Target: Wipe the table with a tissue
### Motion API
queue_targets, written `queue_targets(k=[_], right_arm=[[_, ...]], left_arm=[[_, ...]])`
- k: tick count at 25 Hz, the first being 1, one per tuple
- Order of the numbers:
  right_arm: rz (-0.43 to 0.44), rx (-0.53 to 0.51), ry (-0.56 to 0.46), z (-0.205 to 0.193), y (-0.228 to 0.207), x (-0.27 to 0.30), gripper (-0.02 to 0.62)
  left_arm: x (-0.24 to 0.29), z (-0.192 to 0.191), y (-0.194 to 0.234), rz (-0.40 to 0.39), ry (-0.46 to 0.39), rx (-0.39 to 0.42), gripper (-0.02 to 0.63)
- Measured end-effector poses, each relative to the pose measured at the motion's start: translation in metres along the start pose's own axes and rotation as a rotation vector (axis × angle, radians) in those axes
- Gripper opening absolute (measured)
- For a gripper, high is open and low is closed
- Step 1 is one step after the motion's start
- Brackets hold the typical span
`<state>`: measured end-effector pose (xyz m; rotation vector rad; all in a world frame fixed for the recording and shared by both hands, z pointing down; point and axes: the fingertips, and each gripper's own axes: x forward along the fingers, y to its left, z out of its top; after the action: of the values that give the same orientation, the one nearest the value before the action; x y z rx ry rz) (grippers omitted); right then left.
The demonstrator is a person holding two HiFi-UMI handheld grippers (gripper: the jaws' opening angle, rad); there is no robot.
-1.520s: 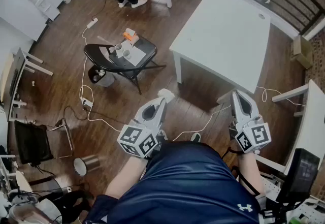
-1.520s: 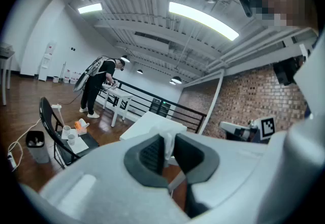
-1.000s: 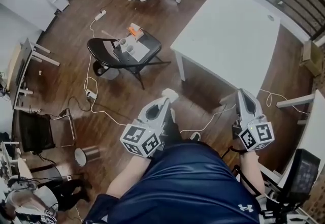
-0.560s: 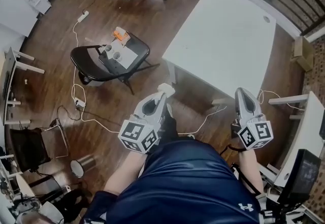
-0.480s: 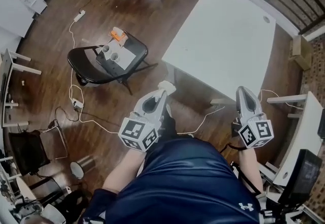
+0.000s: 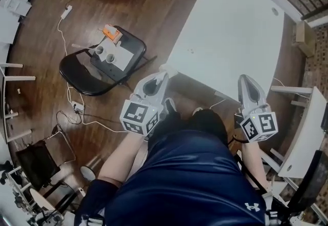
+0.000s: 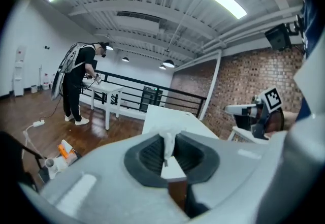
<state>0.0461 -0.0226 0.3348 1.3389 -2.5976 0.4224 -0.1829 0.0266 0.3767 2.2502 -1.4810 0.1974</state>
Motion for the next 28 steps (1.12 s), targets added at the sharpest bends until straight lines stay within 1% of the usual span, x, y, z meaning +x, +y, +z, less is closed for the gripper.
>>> queue_targets(k=[4,6,8,10,11,13,15,18,21,23,25,27,28], right_arm=[[0.045,0.036,0.028,-0.009,-0.022,0.03,0.003],[0.091,0.056,0.044,-0.015,-0.03,0.047,0.003],[0.159,0.049,0.059,-0.016,-0.035,0.061,0.003],[0.24,0.032,0.068,-0.015,-0.034,0.076,0.003],[0.28,0.025,0.07,-0.015,-0.03,0.085,0.003],[0.349,0.015,0.078,-0.018,-0.019,0.101,0.003],[0.387,0.017,0.093,-0.024,-0.01,0.113,0.003],[0.378,0.017,0.123,-0.035,-0.007,0.128,0.003],[0.34,0.046,0.166,-0.053,-0.011,0.139,0.003],[0.317,0.071,0.199,-0.067,-0.015,0.141,0.003],[0.3,0.094,0.224,-0.079,-0.018,0.14,0.003],[0.28,0.113,0.24,-0.089,-0.023,0.136,0.003],[0.269,0.123,0.245,-0.092,-0.027,0.134,0.003]], left_arm=[[0.032,0.001,0.012,0.045,0.065,0.069,0.021],[0.047,-0.005,0.019,0.088,0.109,0.146,0.021],[0.059,-0.008,0.019,0.12,0.148,0.245,0.021],[0.072,-0.007,0.01,0.107,0.177,0.321,0.021],[0.08,-0.008,0.004,0.09,0.191,0.346,0.021],[0.094,-0.017,-0.002,0.062,0.223,0.362,0.021],[0.105,-0.031,-0.002,0.049,0.263,0.353,0.021],[0.122,-0.052,0.007,0.039,0.331,0.365,0.021],[0.139,-0.076,0.025,0.011,0.42,0.42,0.021],[0.152,-0.094,0.043,-0.007,0.507,0.488,0.021],[0.164,-0.111,0.062,-0.019,0.599,0.576,0.021],[0.176,-0.124,0.076,-0.035,0.672,0.673,0.021],[0.182,-0.127,0.08,-0.045,0.703,0.736,0.021]])
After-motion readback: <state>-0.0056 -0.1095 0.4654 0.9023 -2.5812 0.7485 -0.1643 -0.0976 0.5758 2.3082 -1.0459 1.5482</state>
